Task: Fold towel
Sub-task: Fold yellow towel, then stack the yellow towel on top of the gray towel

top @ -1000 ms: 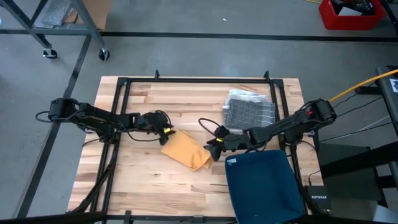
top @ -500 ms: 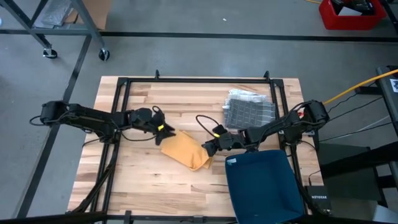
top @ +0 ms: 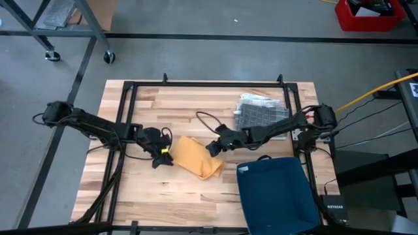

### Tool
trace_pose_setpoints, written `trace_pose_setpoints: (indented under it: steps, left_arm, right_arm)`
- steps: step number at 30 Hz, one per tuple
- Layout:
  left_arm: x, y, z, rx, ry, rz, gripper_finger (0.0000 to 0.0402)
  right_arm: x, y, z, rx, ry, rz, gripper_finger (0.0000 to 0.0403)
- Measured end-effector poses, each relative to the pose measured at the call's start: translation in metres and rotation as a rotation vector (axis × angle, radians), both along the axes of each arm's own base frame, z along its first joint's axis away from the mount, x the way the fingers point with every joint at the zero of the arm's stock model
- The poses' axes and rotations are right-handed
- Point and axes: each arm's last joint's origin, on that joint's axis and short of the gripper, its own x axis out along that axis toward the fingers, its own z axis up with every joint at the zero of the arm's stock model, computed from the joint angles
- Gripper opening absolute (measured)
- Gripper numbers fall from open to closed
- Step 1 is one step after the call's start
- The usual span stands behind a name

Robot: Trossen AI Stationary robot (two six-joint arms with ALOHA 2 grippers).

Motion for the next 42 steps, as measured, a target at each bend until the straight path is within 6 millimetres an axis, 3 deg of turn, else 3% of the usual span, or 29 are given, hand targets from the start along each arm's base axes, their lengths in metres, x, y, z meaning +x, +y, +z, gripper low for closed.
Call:
trace_pose_setpoints:
  steps: [5, 10, 21, 25, 30, 38, 42]
  left_arm:
    - [-0.002, -0.012, -0.001, 0.005, 0.011, -0.044, 0.0159]
    - [-0.004, -0.018, -0.003, 0.051, 0.027, 0.026, 0.0159]
    - [-0.009, -0.026, -0.007, -0.069, 0.148, 0.199, 0.0159]
    - [-0.009, -0.028, -0.007, -0.089, 0.150, 0.349, 0.0159]
    - [-0.009, -0.028, -0.007, -0.228, 0.190, 0.517, 0.0159]
    - [-0.007, -0.041, -0.007, -0.452, 0.237, 0.624, 0.0159]
    - [0.001, -0.045, -0.013, -0.477, 0.213, 0.651, 0.0159]
  right_arm:
    - [0.019, -0.005, -0.007, 0.021, 0.070, 0.066, 0.0165]
    - [0.032, -0.011, -0.006, 0.015, 0.065, 0.105, 0.0165]
    - [0.029, -0.019, -0.006, 0.080, 0.145, 0.185, 0.0165]
    - [0.029, -0.018, -0.006, 0.087, 0.144, 0.192, 0.0165]
    - [0.029, -0.018, -0.007, 0.099, 0.148, 0.191, 0.0165]
    - [0.029, -0.017, -0.007, 0.137, 0.152, 0.157, 0.0166]
    - [0.029, -0.017, -0.007, 0.131, 0.151, 0.162, 0.0166]
